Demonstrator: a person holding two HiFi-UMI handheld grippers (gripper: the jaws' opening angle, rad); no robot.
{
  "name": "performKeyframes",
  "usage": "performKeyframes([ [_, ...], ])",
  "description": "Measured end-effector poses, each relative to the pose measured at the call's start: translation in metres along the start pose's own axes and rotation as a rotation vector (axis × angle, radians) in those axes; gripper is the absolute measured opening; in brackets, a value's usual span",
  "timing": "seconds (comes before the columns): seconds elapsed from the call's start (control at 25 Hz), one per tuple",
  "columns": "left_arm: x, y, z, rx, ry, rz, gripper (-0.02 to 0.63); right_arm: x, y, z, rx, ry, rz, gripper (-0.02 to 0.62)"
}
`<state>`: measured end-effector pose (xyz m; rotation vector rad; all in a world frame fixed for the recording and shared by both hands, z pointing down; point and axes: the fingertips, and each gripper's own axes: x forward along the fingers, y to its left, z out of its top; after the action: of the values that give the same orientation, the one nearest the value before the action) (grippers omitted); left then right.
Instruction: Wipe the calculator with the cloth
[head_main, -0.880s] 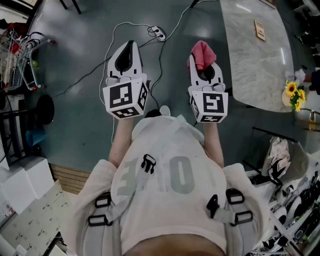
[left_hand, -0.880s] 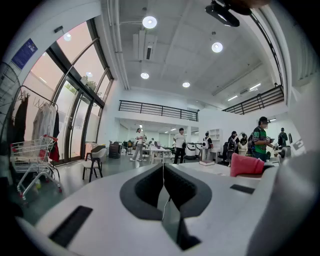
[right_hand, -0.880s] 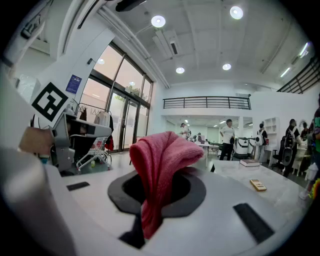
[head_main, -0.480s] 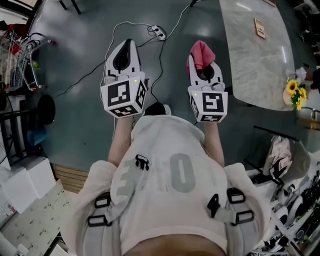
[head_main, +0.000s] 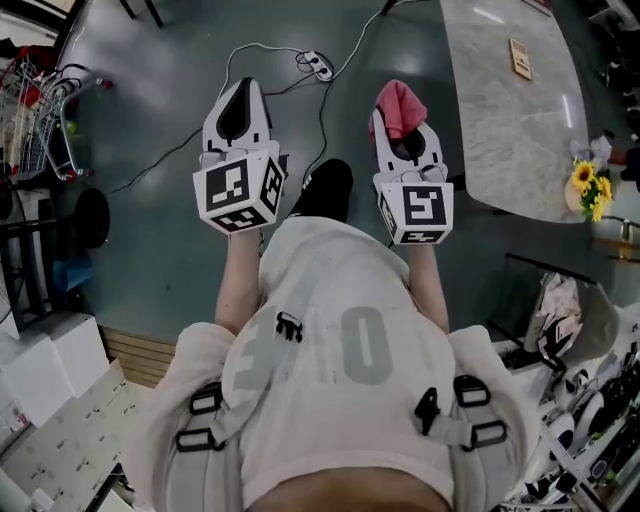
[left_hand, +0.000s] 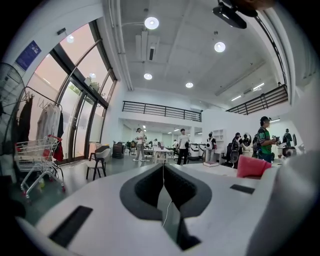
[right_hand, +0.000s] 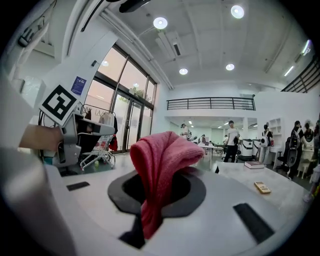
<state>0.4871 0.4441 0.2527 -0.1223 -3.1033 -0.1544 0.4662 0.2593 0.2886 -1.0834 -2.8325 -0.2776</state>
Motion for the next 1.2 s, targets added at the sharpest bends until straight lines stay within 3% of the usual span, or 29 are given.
performKeyframes([
  [0.28,0.017,0.007,0.010,-0.007,-0.039,0.009,0.021,0.003,-0.006,0.004,-0.054,-0.015,0.001,0.055],
  [0.64,0.083,0.012,0.031,-0.007,-0.100,-0.033,0.021,0.052,-0.042,0.027,-0.089,-0.066,-0.040,0.055],
  [0.8,0.133,0.029,0.033,-0.032,-0.117,-0.052,0.021,0.095,-0.059,0.035,-0.109,-0.080,-0.059,0.055],
  [1.0,0.211,0.047,0.019,-0.058,-0.072,-0.069,0.021,0.159,-0.088,0.033,-0.124,-0.039,-0.078,0.055],
  [1.2,0.324,0.067,0.014,-0.056,-0.025,-0.127,0.021,0.250,-0.127,0.034,-0.106,0.011,-0.111,0.055],
])
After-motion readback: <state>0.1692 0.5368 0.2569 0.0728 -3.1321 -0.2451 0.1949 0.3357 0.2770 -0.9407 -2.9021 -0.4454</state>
